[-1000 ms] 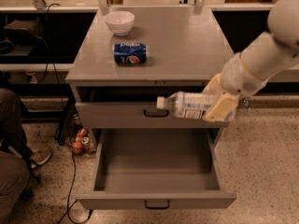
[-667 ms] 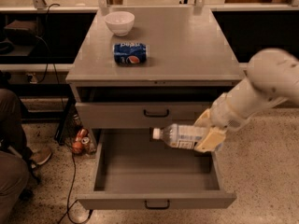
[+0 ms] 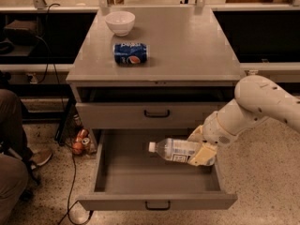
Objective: Place blue plastic bottle into middle drawer
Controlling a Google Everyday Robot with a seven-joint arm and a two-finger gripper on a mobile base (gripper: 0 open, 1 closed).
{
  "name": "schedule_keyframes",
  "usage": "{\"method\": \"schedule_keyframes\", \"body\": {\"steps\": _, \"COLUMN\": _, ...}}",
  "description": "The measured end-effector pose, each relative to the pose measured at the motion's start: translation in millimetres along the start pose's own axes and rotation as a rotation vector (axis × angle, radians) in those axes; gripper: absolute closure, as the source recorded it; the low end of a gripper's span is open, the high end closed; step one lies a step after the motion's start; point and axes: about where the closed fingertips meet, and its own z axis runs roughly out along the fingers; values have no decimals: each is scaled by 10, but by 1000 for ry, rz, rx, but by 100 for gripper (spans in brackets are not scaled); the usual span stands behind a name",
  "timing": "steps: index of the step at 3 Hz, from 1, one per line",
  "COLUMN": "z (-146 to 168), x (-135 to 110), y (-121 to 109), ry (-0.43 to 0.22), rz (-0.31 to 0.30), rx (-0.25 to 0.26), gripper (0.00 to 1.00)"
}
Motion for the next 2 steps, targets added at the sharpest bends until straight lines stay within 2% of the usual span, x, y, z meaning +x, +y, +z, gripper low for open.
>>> {"method": "schedule_keyframes", "body": {"steps": 1, "z": 349, "x": 112, "y": -52, "ry": -23, "rz": 56, "rx": 7, "gripper": 100}}
{"method": "schedule_keyframes", "body": {"steps": 2, "z": 1060, "x": 329, "y": -64, "ry": -95, "rz": 165, "rx": 6, "gripper": 100}}
